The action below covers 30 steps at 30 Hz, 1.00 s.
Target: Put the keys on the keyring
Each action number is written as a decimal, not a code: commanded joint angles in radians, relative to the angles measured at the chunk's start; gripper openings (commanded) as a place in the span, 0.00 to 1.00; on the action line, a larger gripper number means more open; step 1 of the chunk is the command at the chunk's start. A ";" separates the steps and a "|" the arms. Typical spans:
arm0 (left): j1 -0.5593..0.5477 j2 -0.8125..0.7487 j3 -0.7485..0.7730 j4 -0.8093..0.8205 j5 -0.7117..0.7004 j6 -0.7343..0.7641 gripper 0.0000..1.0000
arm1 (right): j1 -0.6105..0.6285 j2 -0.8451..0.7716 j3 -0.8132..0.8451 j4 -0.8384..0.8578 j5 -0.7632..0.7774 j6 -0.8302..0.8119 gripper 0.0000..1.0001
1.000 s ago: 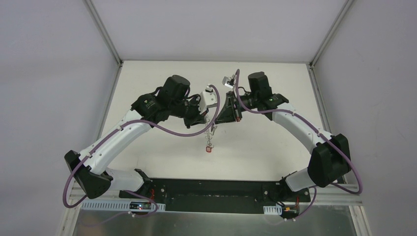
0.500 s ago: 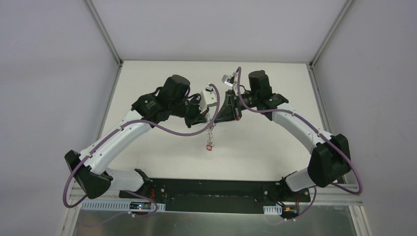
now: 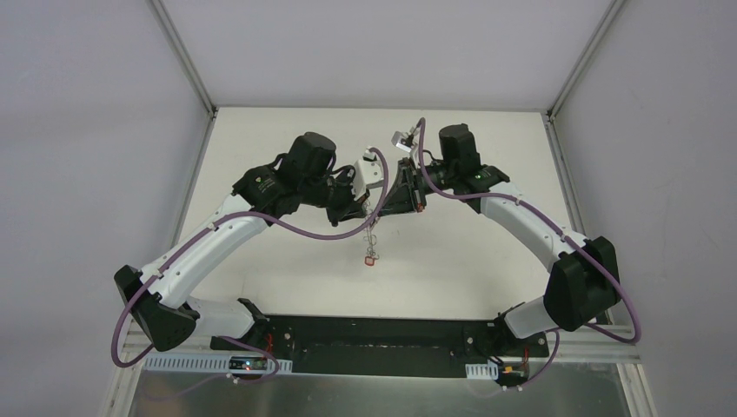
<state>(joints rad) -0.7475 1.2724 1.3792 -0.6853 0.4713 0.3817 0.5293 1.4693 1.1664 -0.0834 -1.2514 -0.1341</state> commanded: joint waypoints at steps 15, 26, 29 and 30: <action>-0.010 -0.006 -0.008 0.041 0.035 -0.003 0.00 | 0.009 -0.006 0.003 0.029 -0.033 0.001 0.00; -0.011 0.002 -0.006 0.040 0.040 -0.004 0.00 | 0.014 -0.006 0.000 0.043 -0.033 0.011 0.00; -0.011 0.004 -0.004 0.040 0.042 -0.006 0.00 | 0.014 -0.004 0.001 0.043 -0.026 0.012 0.00; -0.012 0.004 -0.004 0.040 0.044 -0.004 0.00 | 0.016 -0.003 0.002 0.043 -0.024 0.012 0.00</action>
<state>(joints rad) -0.7475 1.2758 1.3697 -0.6846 0.4717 0.3817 0.5362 1.4693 1.1664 -0.0822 -1.2503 -0.1299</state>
